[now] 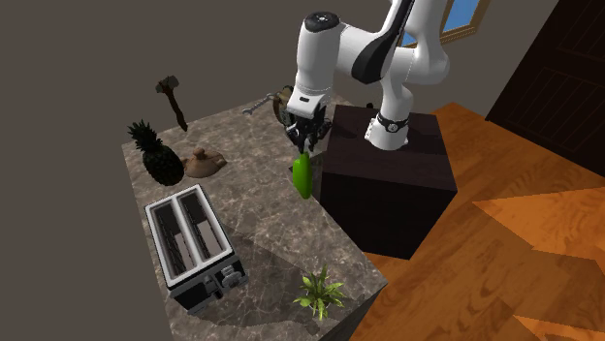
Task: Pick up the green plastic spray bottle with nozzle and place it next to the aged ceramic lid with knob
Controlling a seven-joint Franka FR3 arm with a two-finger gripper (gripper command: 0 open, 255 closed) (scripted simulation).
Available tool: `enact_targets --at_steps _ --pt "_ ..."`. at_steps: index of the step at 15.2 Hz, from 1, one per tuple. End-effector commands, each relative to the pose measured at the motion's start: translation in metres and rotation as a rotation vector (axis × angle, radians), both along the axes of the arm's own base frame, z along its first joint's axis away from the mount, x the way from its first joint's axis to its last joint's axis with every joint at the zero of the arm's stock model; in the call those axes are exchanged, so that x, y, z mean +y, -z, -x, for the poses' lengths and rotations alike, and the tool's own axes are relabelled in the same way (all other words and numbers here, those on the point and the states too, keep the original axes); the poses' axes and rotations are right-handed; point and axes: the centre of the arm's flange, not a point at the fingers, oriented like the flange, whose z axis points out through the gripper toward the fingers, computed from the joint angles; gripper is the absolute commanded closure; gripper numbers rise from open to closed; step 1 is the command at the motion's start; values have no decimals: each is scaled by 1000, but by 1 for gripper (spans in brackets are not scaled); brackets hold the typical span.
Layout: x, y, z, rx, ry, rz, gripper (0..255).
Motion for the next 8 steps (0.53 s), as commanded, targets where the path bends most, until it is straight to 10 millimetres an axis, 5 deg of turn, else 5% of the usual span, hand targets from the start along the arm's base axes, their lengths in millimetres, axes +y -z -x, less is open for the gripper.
enact_targets --at_steps 1,8 --pt "0 -12 -1 0 0 0 255" --pt "0 -48 -1 0 0 0 255"
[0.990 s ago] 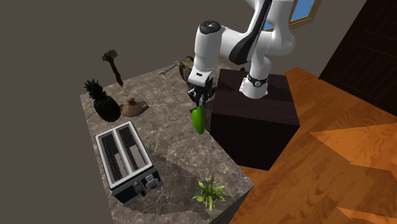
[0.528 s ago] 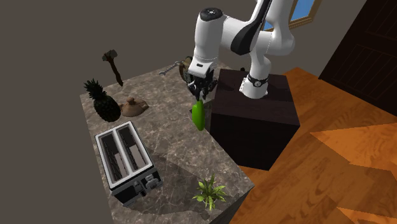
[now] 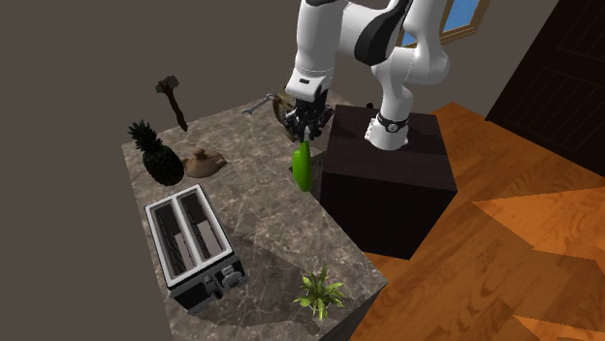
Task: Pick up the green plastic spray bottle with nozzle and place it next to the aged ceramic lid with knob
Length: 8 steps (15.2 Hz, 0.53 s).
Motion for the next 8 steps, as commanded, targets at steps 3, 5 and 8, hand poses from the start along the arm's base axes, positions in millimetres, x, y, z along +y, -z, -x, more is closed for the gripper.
enact_targets --at_steps 3,5,8 --pt "-1 -21 0 0 0 0 255" --pt "-1 -32 0 0 0 0 255" --pt "-1 -48 0 0 0 0 255"
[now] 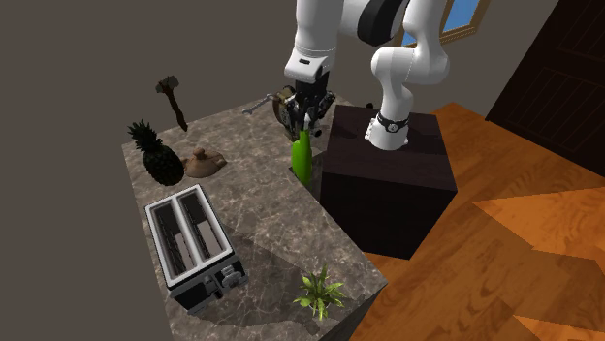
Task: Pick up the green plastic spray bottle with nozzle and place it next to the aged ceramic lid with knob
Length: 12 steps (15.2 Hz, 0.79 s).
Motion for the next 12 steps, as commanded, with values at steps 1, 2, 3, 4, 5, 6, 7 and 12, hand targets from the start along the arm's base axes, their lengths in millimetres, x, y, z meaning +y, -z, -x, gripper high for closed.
enact_targets --at_steps 1,2,3,4,5,6,7,12 --pt "0 -12 1 0 0 0 255" --pt "0 -17 1 0 0 0 255" --pt "0 -22 1 0 0 0 255" --pt "0 -28 1 0 0 0 255" --pt "0 -33 1 0 0 0 255" --pt "0 -38 1 0 0 0 255" --pt "0 -43 1 0 0 0 255" --pt "0 -70 1 0 0 0 255"
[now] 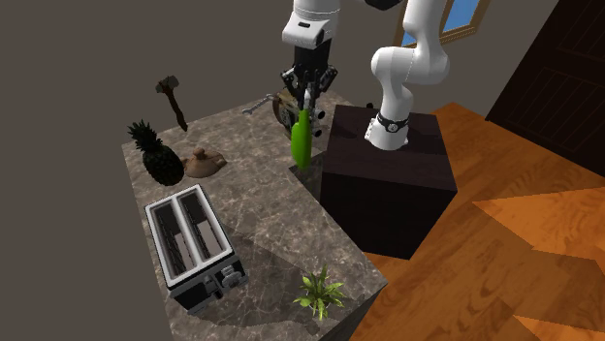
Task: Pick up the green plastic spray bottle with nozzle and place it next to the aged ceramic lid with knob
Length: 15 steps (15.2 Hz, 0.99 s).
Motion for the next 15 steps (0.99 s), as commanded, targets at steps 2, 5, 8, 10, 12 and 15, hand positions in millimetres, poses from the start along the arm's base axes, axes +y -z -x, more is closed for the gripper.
enact_targets --at_steps 2,5,8,10,12,15 --pt "1 -15 -1 0 0 0 255" --pt "1 -31 -1 0 0 0 255" --pt "1 -47 -1 0 0 0 255" --pt "-6 -51 11 0 0 0 255" --pt "-18 -51 34 0 0 0 255" --pt "-37 -51 69 0 0 0 255"
